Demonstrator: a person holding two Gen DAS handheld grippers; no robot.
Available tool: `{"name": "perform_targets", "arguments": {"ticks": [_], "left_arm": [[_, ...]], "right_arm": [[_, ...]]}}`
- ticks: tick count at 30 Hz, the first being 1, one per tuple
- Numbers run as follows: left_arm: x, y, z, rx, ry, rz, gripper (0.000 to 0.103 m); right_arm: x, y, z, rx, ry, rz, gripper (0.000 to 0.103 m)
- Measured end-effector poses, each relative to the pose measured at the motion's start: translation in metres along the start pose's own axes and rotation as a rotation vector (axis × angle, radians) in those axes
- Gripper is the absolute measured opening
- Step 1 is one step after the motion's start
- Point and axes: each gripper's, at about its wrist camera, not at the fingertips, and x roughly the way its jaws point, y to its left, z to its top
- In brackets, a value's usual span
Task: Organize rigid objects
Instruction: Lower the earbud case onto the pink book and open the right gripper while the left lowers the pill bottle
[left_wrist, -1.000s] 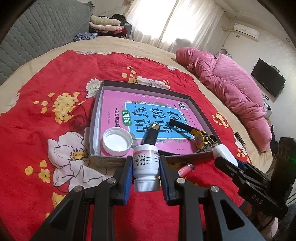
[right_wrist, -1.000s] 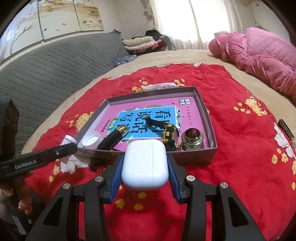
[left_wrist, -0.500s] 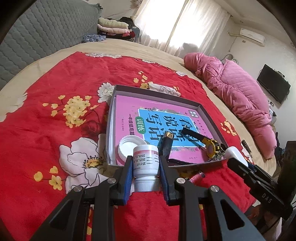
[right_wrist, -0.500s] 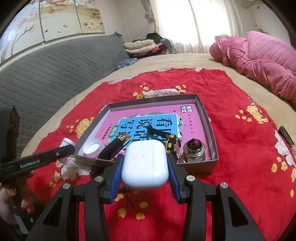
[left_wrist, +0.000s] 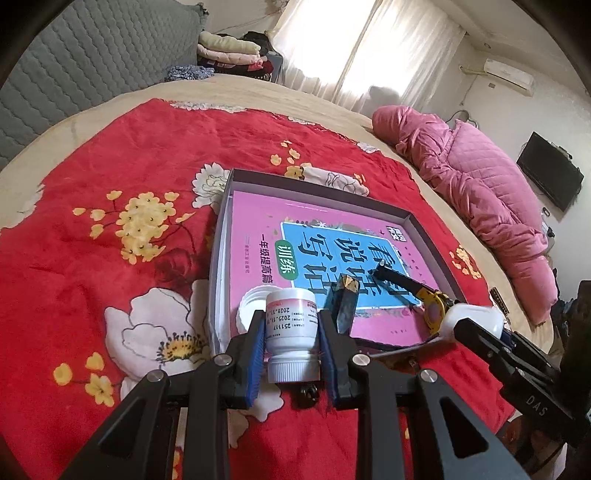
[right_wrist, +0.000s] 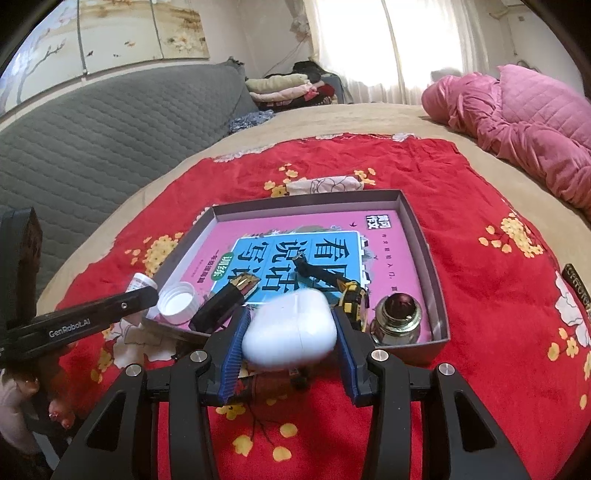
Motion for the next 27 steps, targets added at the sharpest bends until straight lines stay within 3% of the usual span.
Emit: {"name": "perform_targets", "arguments": {"ticks": [1,3,7,12,27], "left_arm": [[0.003,0.001,0.000,-0.001,0.004,-0.002,0.027],[0.008,0.002,0.001,-0.002,0.014,0.001,0.027],[0.015,0.004,0.003,-0.009,0.019,-0.009,0.027],[0.025,0.006,0.006,-0.013,0.030,-0.018,0.027],[0.039,0.004,0.005,0.015,0.055,0.014,0.027]], "right_arm": [[0.002,0.001,0.001,-0.004,0.002,-0.002,0.041],[0.008,0.004,0.004,-0.013,0.001,0.001,0.028],[0.029,0.009,0.007,-0.060,0.040,-0.051,0.027],[0.046,0.002,0.001,-0.028,0.081,-0.057,0.026],[0.041,-0.005,0.000,0.019,0.063,-0.032,0.026]]}}
